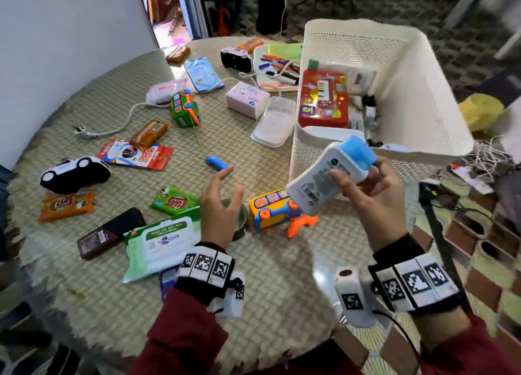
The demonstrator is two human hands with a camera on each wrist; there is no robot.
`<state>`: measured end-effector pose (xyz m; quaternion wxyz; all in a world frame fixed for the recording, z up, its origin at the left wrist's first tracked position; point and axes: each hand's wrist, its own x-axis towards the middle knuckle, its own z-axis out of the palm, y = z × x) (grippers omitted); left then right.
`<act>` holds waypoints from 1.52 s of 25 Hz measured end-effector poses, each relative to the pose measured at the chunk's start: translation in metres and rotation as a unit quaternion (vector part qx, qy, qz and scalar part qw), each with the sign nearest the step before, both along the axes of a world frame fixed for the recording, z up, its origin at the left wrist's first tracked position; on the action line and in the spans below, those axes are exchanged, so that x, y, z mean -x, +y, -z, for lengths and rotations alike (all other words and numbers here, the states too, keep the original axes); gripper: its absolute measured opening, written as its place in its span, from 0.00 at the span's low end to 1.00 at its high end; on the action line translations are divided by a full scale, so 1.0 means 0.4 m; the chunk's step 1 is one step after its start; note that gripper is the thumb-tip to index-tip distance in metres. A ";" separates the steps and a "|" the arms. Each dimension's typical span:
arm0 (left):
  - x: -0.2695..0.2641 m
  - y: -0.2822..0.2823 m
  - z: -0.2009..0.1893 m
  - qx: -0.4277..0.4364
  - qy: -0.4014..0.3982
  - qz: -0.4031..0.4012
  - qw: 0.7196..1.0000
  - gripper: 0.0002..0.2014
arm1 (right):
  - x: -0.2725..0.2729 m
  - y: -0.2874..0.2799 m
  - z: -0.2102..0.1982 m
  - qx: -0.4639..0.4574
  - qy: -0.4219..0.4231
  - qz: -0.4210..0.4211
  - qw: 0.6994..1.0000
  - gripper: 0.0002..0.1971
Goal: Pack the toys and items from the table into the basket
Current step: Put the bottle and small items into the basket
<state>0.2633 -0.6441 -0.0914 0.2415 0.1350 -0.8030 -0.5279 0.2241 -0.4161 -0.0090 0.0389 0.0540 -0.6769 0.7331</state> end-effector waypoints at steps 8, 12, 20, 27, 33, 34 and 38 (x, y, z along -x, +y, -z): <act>0.106 0.249 -0.145 0.052 0.110 0.103 0.987 0.21 | -0.024 0.268 -0.070 0.059 -0.003 0.114 0.992 0.25; 0.154 0.384 -0.184 0.061 0.127 0.114 0.983 0.20 | 0.008 0.411 -0.088 0.062 0.013 0.142 0.988 0.34; 0.229 0.663 -0.214 0.071 0.094 0.060 0.991 0.12 | 0.111 0.717 -0.095 0.042 0.018 0.113 0.993 0.18; 0.288 0.788 -0.233 0.036 0.082 -0.008 0.996 0.10 | 0.235 0.880 -0.095 0.001 0.026 0.071 0.997 0.22; 0.360 0.801 -0.230 0.072 0.031 -0.047 0.996 0.09 | 0.411 0.841 -0.125 -0.034 0.017 -0.036 0.999 0.22; 0.375 0.798 -0.226 0.079 0.026 -0.061 0.995 0.09 | 0.450 0.828 -0.128 -0.051 0.021 -0.057 0.997 0.22; 0.422 0.794 -0.214 0.109 0.016 -0.128 0.986 0.10 | 0.605 0.756 -0.164 -0.078 0.023 -0.156 0.984 0.17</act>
